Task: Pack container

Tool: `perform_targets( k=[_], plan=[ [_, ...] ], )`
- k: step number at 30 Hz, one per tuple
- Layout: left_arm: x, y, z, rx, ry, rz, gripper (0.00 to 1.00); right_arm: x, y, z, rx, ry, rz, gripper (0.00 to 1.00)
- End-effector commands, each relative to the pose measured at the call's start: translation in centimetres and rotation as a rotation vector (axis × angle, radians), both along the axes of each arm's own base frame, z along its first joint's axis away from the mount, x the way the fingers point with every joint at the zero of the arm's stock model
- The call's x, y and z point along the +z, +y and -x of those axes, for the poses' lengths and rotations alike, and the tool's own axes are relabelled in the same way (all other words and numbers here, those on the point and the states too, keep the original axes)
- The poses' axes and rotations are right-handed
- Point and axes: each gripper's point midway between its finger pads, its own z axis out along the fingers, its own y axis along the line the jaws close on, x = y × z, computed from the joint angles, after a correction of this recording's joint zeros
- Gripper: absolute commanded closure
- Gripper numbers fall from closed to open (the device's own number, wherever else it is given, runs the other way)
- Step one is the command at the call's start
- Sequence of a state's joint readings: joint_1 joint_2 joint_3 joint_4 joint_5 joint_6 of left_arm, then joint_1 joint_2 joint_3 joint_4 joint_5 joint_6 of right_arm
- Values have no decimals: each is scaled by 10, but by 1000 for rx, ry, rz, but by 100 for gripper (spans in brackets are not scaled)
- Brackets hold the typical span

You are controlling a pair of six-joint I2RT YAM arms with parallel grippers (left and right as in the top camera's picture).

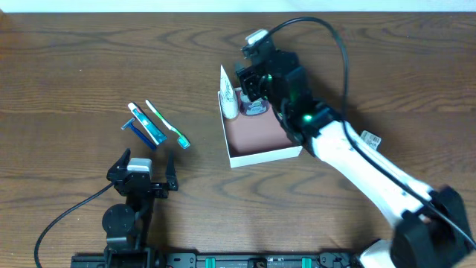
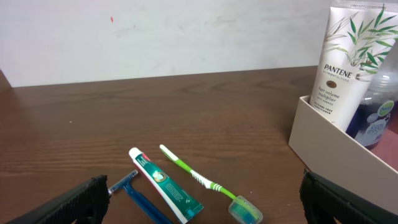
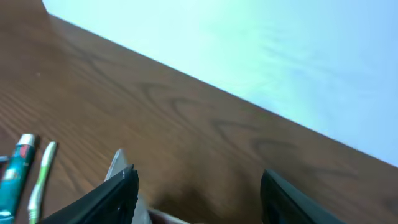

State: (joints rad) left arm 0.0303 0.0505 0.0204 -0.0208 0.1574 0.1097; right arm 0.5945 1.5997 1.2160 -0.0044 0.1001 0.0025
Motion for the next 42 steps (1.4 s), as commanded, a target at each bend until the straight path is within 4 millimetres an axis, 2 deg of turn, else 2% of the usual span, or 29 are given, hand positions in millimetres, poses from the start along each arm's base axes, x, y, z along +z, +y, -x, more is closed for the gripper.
perform_targets(
  k=[1, 3, 5, 8, 11, 17, 21, 26, 30, 42],
  plan=[
    [-16, -2, 1, -13, 50, -10, 2, 11, -22, 13, -54, 41, 1, 37],
    [-16, -2, 1, -13, 50, -9, 2, -3, -40, 24, -101, 136, 19, 41],
    [-16, -2, 1, -13, 50, -9, 2, -21, -56, 36, -145, 248, 31, 52],
    [-16, -2, 1, -13, 50, -10, 2, -53, -71, 59, -172, 426, 58, 82],
    [-16, -2, 1, -13, 50, -10, 2, -73, -79, 75, -184, 514, 94, 97],
    [-16, -2, 1, -13, 50, -9, 2, -102, -83, 84, -200, 558, 103, 99],
    [-16, -2, 1, -13, 50, -9, 2, -128, -90, 98, -222, 618, 119, 99],
    [-16, -2, 1, -13, 50, -10, 2, -152, -98, 114, -247, 690, 136, 99],
    [-16, -2, 1, -13, 50, -10, 2, -162, -101, 125, -244, 737, 146, 99],
    [-16, -2, 1, -13, 50, -9, 2, -170, -107, 141, -246, 802, 179, 99]
  ],
)
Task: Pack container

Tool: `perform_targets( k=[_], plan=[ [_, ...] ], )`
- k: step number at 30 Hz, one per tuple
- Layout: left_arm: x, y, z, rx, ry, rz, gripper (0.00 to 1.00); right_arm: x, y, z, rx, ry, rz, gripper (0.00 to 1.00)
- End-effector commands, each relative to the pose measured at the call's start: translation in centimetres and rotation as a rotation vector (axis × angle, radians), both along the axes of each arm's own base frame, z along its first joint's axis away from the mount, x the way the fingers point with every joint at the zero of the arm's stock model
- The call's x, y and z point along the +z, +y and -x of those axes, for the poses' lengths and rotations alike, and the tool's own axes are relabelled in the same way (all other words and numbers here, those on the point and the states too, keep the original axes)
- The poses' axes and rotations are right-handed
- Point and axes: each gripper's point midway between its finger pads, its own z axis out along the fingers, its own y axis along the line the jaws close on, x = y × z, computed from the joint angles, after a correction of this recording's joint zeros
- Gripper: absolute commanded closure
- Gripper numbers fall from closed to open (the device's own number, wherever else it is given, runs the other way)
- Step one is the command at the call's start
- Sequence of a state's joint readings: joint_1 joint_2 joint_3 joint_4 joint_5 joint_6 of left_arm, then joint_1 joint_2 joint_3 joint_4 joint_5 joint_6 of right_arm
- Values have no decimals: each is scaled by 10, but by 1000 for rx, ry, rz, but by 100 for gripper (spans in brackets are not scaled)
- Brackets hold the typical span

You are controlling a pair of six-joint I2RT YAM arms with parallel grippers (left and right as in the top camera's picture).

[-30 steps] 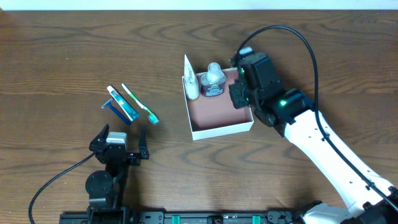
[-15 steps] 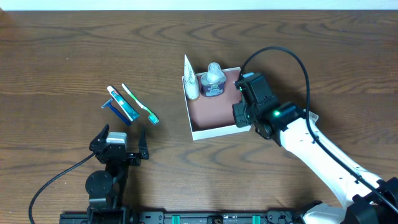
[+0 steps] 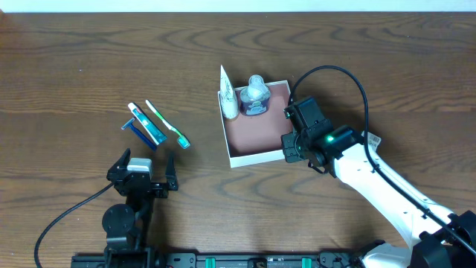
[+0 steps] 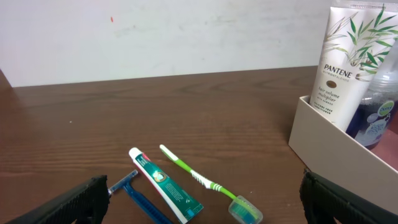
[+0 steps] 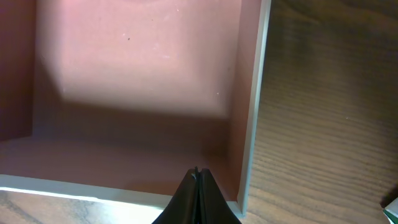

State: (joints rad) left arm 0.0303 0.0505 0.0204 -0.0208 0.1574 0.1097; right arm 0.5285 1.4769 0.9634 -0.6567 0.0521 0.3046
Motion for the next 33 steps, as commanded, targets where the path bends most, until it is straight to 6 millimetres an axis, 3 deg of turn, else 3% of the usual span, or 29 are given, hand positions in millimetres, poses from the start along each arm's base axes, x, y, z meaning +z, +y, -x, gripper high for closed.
perform_targets(
  k=[1, 14, 22, 27, 33],
  plan=[
    [-16, -2, 1, -13, 50, -9, 2, -3, 1, 7, -5, 32, -12, 99],
    [-16, -2, 1, -13, 50, -9, 2, -4, 19, 21, 42, 48, -17, 99],
    [-16, -2, 1, -13, 50, -10, 2, -3, 21, 19, 41, 38, -22, 99],
    [-16, -2, 1, -13, 50, -9, 2, 15, 26, 9, 40, -39, -64, 99],
    [-16, -2, 1, -13, 50, -9, 2, 22, 22, 15, 40, -40, -62, 99]
  ],
)
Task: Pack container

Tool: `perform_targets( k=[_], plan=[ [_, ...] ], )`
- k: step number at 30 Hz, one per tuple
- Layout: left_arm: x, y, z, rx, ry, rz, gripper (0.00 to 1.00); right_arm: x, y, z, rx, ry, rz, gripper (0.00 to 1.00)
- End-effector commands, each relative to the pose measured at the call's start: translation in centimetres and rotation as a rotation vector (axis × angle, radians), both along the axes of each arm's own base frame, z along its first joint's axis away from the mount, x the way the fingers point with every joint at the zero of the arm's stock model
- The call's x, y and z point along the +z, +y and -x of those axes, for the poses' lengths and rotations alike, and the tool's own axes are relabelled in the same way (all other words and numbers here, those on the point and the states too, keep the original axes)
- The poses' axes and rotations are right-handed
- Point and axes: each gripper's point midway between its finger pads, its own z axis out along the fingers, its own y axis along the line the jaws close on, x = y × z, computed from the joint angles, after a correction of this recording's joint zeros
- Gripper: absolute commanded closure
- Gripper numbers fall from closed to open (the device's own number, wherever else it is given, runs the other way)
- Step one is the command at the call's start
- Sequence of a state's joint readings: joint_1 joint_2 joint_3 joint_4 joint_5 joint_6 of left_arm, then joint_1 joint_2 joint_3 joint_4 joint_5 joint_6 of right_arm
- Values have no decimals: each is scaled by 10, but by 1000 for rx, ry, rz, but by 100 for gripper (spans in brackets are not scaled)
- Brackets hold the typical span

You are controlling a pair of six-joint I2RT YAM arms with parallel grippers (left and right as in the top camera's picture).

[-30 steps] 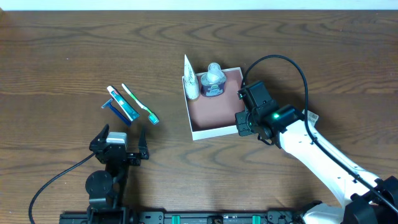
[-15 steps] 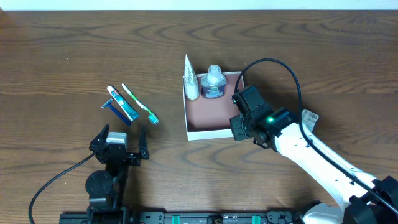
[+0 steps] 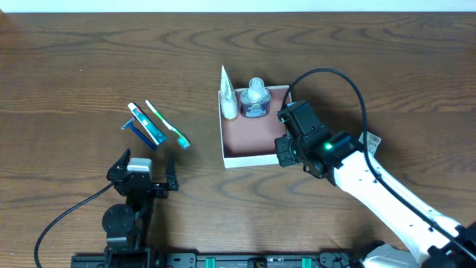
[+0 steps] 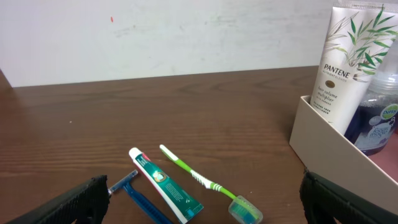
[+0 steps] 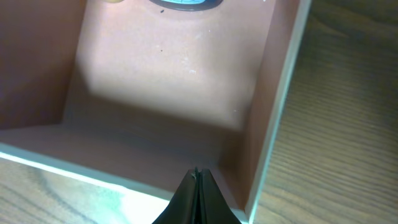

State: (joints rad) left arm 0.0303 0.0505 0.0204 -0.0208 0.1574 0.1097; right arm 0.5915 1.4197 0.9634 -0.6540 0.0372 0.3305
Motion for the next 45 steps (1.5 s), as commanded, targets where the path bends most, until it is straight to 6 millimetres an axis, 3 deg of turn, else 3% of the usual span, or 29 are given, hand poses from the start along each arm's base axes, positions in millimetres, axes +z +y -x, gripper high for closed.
perform_targets(
  k=[1, 22, 45],
  plan=[
    [-16, -2, 1, -13, 50, -9, 2, 3, 0, 5, -6, 4, -6, 99],
    [-16, -2, 1, -13, 50, -9, 2, 0, -12, 4, -33, -8, 56, 99],
    [-16, -2, 1, -13, 50, -9, 2, -18, -20, 9, -38, 20, 105, 99]
  ],
)
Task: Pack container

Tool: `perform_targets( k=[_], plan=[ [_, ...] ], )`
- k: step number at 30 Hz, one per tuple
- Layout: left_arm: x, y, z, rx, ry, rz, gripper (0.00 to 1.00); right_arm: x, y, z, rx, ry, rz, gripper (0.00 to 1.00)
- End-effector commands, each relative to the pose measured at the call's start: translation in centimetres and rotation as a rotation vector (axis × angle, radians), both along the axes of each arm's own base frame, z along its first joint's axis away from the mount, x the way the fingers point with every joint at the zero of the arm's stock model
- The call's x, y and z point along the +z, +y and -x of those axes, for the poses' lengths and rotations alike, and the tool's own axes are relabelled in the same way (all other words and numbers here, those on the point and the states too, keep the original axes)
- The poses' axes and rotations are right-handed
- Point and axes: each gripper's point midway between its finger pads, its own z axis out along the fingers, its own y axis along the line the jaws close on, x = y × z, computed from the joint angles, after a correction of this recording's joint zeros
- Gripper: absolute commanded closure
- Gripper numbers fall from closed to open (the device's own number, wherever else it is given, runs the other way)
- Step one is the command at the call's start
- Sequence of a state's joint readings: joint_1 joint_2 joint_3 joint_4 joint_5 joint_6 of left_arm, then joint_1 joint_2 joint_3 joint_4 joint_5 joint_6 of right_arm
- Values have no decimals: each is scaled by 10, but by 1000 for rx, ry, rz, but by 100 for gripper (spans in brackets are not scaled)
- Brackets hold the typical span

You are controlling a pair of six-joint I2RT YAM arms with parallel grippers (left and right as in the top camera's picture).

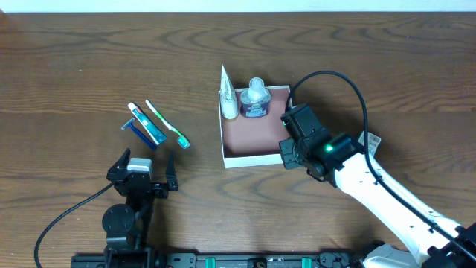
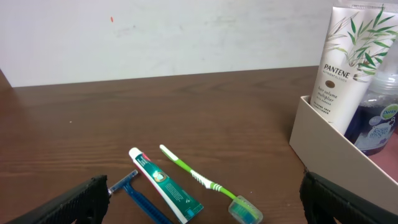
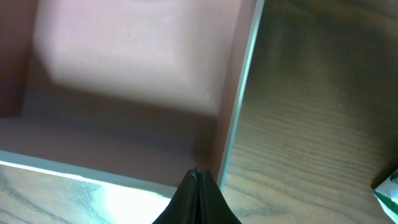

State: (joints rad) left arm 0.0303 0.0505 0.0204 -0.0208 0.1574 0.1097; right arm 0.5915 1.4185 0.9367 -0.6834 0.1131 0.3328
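The white box with a pink floor (image 1: 256, 158) stands mid-table, with a white Pantene tube (image 1: 228, 98) and a blue bottle (image 1: 255, 97) upright at its far end. My right gripper (image 1: 287, 154) is shut, its tip (image 3: 196, 179) just inside the box's right wall (image 3: 239, 106) near the front corner, with nothing seen between the fingers. The toothpaste (image 2: 165, 185), green toothbrush (image 2: 199, 177) and blue razor (image 2: 134, 193) lie on the table to the left. My left gripper (image 2: 211, 208) stands open in front of them, holding nothing.
A small white and green packet (image 1: 370, 139) lies on the table right of the right arm, and shows at the edge of the right wrist view (image 3: 388, 186). The black cable (image 1: 349, 82) loops over the table behind the arm.
My right gripper has shifted a little to the right, from over the box floor to beside its right wall. The box and the left arm have not moved.
My right gripper was open, high over the bottle at the box's far end. Then it was shut at the front right corner of the skewed box. Then the box stood squared and slightly further left. Now the gripper sits by the right wall.
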Motion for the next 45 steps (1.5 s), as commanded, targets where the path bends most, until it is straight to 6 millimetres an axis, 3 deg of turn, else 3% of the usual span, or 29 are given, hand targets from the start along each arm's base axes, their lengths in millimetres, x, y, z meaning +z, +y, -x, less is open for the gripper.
perform_targets(
  k=[1, 27, 31, 35, 39, 42, 45],
  plan=[
    [-16, -2, 1, -13, 50, -9, 2, -8, -1, 5, -3, 16, 17, 99],
    [-16, -2, 1, -13, 50, -10, 2, -13, 2, 19, 11, 85, -9, 99],
    [-16, -2, 1, -13, 50, -9, 2, -5, 5, 9, 3, 30, -25, 99],
    [-16, -2, 1, -13, 50, -9, 2, 32, 15, -13, 20, -100, -80, 81],
    [-16, -2, 1, -13, 50, -10, 2, 91, 9, -32, -9, -236, -101, 59],
    [-16, -2, 1, -13, 50, -10, 2, 125, -21, -37, -116, -287, -73, 43],
    [-16, -2, 1, -13, 50, -9, 2, 132, -69, -39, -297, -280, -39, 7]
  ],
)
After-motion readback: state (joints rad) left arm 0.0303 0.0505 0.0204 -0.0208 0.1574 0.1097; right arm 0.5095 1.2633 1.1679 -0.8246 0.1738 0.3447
